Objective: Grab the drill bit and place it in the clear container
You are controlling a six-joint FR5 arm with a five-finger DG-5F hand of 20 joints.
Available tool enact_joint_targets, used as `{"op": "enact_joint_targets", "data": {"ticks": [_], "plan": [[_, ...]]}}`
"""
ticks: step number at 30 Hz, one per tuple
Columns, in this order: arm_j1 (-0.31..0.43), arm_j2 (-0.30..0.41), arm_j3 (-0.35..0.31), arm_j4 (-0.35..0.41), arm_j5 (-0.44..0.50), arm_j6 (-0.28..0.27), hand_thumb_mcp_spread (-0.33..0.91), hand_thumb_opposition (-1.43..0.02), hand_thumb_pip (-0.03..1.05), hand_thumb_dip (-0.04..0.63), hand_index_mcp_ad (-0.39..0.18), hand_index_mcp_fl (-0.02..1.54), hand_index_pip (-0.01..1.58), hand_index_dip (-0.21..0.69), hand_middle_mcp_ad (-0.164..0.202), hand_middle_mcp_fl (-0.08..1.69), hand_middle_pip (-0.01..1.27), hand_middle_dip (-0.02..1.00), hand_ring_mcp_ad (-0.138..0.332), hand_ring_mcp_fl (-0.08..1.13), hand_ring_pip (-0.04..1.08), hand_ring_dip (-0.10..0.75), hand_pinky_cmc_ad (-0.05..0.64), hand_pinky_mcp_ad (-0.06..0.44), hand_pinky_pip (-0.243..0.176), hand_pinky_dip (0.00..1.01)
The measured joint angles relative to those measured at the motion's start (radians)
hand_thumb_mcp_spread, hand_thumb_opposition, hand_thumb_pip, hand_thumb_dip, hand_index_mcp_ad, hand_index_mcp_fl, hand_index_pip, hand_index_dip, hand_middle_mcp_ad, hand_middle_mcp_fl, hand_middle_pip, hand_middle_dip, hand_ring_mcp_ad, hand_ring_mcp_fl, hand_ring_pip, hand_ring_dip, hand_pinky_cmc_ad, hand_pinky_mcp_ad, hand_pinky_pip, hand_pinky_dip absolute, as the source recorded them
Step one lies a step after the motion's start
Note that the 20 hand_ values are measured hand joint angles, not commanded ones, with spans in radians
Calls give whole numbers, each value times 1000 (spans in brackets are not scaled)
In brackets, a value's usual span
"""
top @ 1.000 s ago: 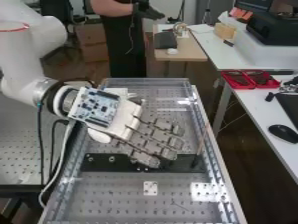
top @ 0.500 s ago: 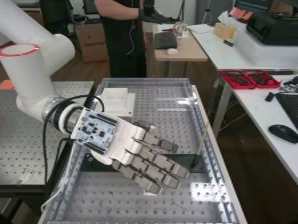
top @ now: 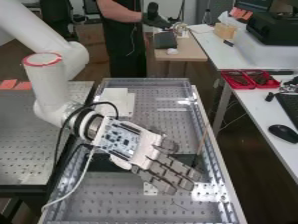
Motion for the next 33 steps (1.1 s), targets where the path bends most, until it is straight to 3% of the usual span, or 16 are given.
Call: {"op": "enact_joint_targets", "data": {"ticks": [6, 13, 17, 29, 33], "plan": [[4, -19, 2, 10, 24, 5, 412, -827, 572, 300, -37, 506, 1026, 394, 113, -7, 110, 143, 84, 16, 72, -7, 155, 75, -94, 127], [13, -36, 14, 17, 54, 8, 489, -824, 529, 262, -40, 225, 1248, 504, 113, 19, 112, 161, 84, 16, 73, 0, 161, 65, -91, 126], [19, -53, 32, -1, 60, 8, 482, -824, 518, 258, -40, 148, 1344, 574, 113, 31, 112, 192, 87, 16, 73, 0, 176, 56, -94, 133], [32, -74, 54, -4, 58, 3, 545, -824, 511, 258, -37, 173, 1400, 581, 98, 51, 113, 208, 84, 31, 75, 0, 195, 47, -94, 138], [37, -81, 53, -7, 51, 4, 564, -827, 508, 262, -40, 223, 1286, 557, 101, 101, 113, 220, 87, 30, 72, 9, 211, 47, -94, 138]]}}
